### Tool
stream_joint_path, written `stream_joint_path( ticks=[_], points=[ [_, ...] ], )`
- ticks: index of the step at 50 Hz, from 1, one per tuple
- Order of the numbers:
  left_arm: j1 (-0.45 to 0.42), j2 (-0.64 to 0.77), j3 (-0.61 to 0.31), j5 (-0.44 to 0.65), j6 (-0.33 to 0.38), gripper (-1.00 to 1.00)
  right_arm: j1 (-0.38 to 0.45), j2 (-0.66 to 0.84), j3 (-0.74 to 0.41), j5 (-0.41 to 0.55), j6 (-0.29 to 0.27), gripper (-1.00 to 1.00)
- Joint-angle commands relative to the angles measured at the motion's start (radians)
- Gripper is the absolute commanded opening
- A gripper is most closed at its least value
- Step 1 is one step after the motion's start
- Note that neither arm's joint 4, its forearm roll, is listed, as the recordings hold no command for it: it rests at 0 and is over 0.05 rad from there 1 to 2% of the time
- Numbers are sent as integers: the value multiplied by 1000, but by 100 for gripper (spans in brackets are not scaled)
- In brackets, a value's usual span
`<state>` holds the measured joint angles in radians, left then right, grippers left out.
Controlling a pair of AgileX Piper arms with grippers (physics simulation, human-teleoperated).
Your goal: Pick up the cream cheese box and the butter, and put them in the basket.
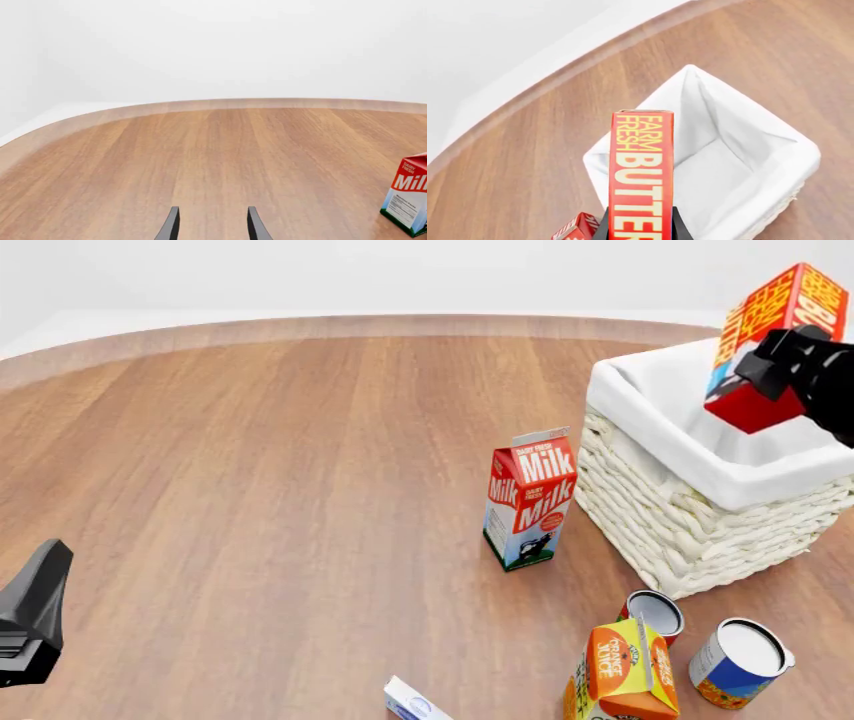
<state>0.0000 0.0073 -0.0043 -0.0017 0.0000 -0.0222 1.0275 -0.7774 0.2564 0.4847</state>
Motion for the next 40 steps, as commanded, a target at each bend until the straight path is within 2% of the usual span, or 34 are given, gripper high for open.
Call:
stream_joint_path(
  ticks=[1,40],
  points=[
    [0,0,0,0,0,100,-8,-9,-3,-11,11,-100],
    [0,0,0,0,0,100,-7,28,63,-69,4,-100]
  ],
)
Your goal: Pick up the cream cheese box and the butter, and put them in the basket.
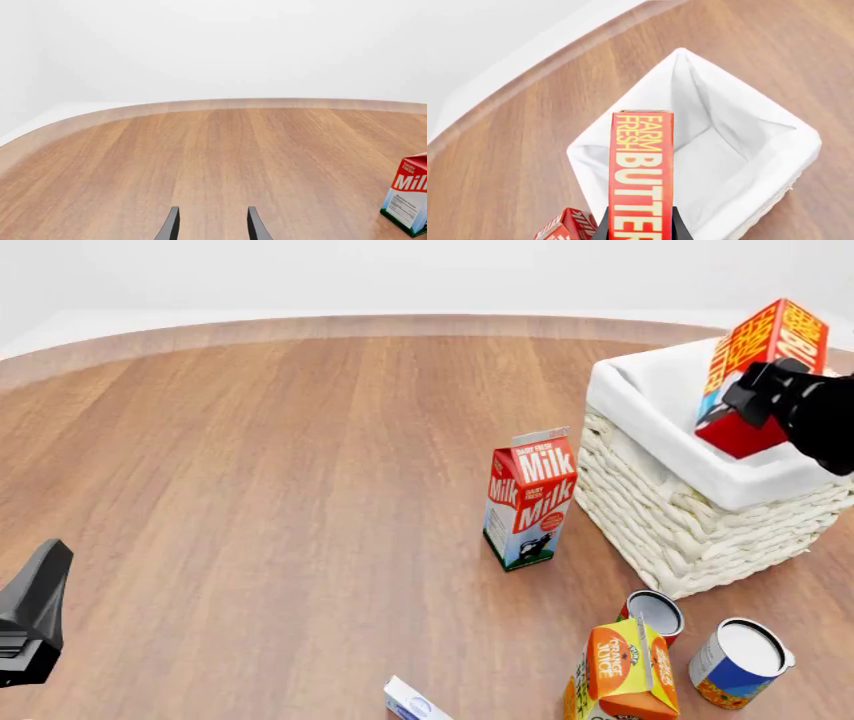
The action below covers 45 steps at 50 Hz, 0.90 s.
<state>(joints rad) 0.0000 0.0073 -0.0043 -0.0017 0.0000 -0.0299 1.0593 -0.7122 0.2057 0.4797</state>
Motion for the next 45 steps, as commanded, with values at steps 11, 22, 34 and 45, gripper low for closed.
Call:
stream_joint_path(
  ticks=[11,22,34,45],
  points=[
    [0,0,0,0,0,100,1,0,-12,-13,6,-100],
    [0,0,0,0,0,100,0,6,-27,-10,5,-100],
    [0,0,0,0,0,100,-1,23,-28,-25,4,-100],
    [0,0,0,0,0,100,-3,46,-15,-52,6,-100]
  ],
)
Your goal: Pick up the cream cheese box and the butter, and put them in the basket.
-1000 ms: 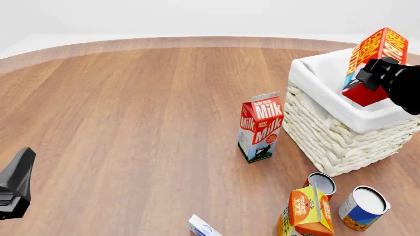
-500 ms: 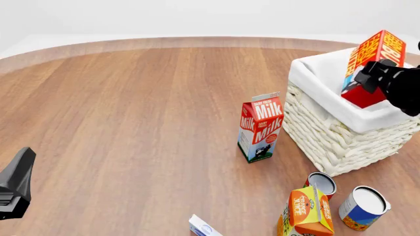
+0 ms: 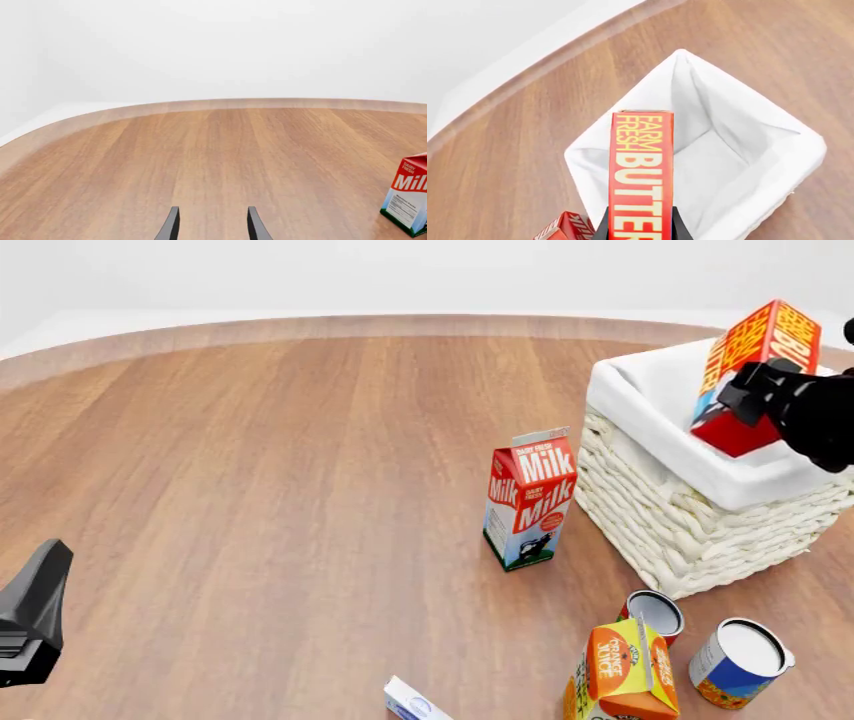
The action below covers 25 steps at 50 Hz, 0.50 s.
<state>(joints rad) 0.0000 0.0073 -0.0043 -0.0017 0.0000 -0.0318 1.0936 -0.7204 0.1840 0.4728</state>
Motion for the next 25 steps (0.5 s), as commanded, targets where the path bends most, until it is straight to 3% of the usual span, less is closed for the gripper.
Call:
stream_joint_path(
  ticks=[1,16,25],
  points=[
    [0,0,0,0,0,100,-1,14,-6,-32,12,-100],
    [0,0,0,0,0,100,-7,15,-49,5,8,-100],
    [0,0,0,0,0,100,-8,30,-27,-32,4,-100]
  ],
)
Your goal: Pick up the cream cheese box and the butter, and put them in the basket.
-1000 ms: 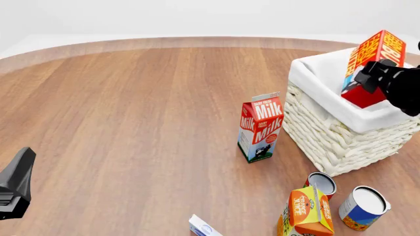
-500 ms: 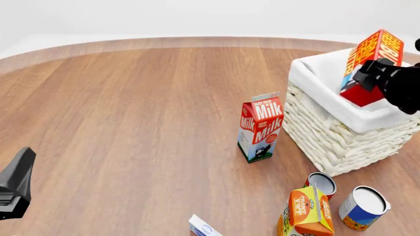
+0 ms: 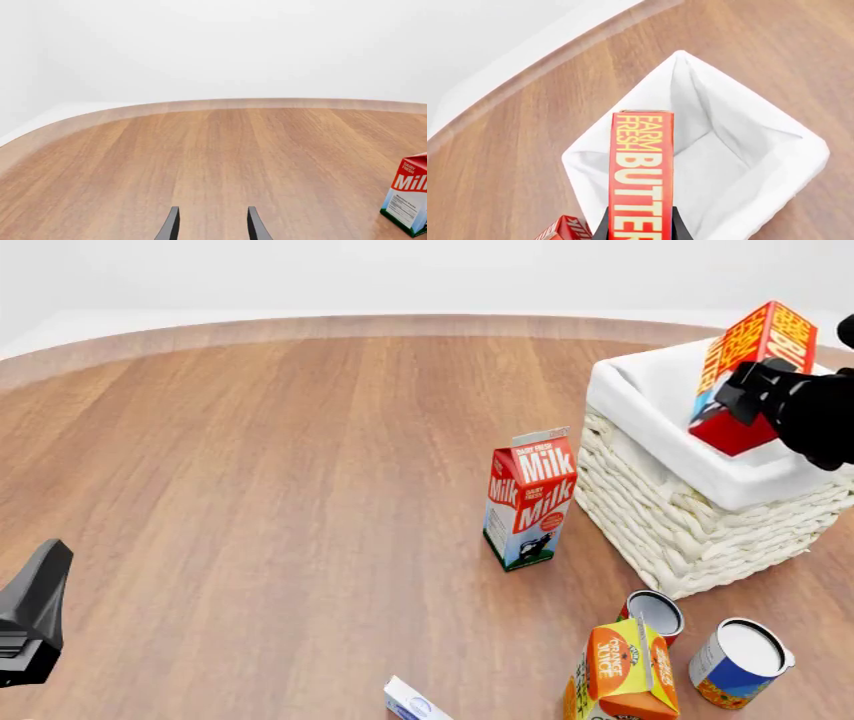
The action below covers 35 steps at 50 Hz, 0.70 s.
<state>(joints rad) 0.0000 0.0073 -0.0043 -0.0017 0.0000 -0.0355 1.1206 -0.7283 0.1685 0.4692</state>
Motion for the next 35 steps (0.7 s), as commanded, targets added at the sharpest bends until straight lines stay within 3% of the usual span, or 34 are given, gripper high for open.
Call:
stream_joint_path(
  ticks=[1,11,12,35],
  points=[
    [0,0,0,0,0,100,-12,9,-23,-18,6,-100],
    [0,0,0,0,0,100,-25,29,-36,-23,2,-100],
    [0,0,0,0,0,100,-29,31,-40,-23,-3,100],
    [0,0,0,0,0,100,-21,13,-39,-10,-7,100]
  ],
)
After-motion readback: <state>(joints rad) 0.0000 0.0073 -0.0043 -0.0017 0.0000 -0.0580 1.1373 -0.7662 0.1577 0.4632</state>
